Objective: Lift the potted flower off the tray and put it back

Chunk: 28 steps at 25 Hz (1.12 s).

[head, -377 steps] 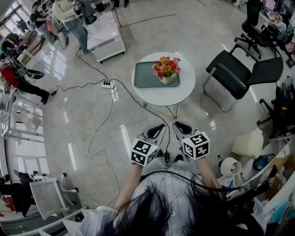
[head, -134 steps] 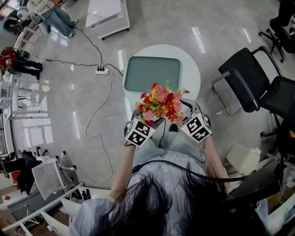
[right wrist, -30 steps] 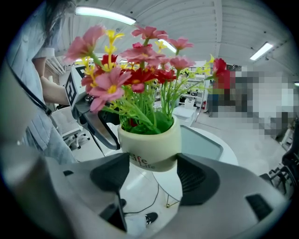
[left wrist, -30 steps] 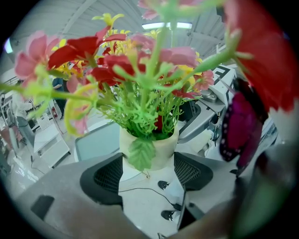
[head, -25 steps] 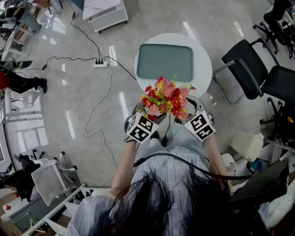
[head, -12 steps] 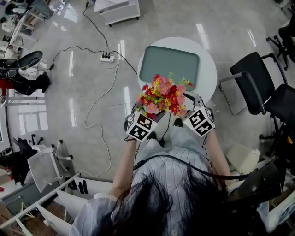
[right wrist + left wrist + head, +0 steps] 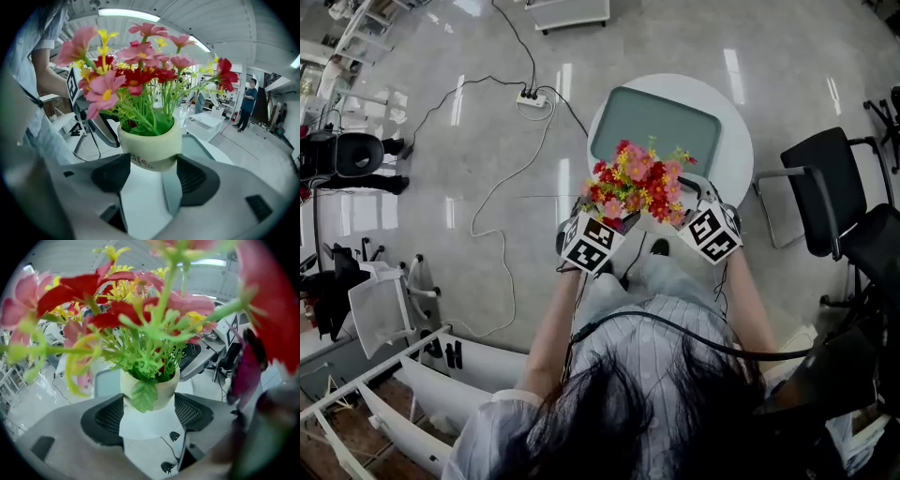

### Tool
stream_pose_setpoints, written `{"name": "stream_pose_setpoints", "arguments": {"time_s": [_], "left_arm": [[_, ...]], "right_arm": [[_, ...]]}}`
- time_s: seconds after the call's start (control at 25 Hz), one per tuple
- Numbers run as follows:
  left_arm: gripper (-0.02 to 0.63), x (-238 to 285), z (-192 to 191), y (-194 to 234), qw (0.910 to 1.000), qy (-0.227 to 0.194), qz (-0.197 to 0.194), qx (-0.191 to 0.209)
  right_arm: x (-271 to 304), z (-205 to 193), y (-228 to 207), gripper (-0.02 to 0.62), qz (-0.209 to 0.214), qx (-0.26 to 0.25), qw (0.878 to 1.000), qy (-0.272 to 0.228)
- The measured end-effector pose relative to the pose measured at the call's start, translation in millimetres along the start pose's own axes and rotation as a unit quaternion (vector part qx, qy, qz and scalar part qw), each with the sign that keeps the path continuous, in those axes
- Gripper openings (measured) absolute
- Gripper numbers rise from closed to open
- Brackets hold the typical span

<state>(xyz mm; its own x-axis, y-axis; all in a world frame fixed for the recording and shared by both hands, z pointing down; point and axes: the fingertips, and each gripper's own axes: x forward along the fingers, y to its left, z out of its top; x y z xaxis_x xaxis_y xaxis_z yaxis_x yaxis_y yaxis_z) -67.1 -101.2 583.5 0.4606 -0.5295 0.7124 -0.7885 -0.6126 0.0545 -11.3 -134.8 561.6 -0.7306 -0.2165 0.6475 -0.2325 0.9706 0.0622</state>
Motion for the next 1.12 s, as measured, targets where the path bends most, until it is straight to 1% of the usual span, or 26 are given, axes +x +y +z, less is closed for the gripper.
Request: {"name": "stream_pose_setpoints", "arguments": {"time_s": [0.2, 0.4, 0.56, 0.92, 1.12], "left_arm": [[0.330, 12.0, -1.0, 9.7, 0.9997, 0.003, 0.013, -0.023], [0.330, 28.1, -3.9, 20.8, 0.9993, 0.014, 0.018, -0.029], [0.330, 44.3, -2.0, 32.0, 0.9993, 0.020, 0.020, -0.025], [0.330, 77.0, 1.9, 55.1, 0.9993, 0.035, 0.013, -0.001], [0.330, 92.7, -3.0, 66.5, 0.9989, 0.046, 0.006, -0.010]], "right_arm": [[11.4, -0.8, -12.6, 0.311, 0.018, -0.021, 1.000, 0.004], [27.9, -10.3, -25.4, 0.311, 0.029, -0.023, 0.999, 0.010], [40.6, -18.7, -40.6, 0.311, 0.030, -0.023, 0.999, 0.013], [64.5, -34.9, -70.0, 0.311, 0.025, -0.012, 0.999, 0.023], [80.6, -42.3, -79.9, 0.310, 0.031, -0.010, 0.999, 0.032]]}}
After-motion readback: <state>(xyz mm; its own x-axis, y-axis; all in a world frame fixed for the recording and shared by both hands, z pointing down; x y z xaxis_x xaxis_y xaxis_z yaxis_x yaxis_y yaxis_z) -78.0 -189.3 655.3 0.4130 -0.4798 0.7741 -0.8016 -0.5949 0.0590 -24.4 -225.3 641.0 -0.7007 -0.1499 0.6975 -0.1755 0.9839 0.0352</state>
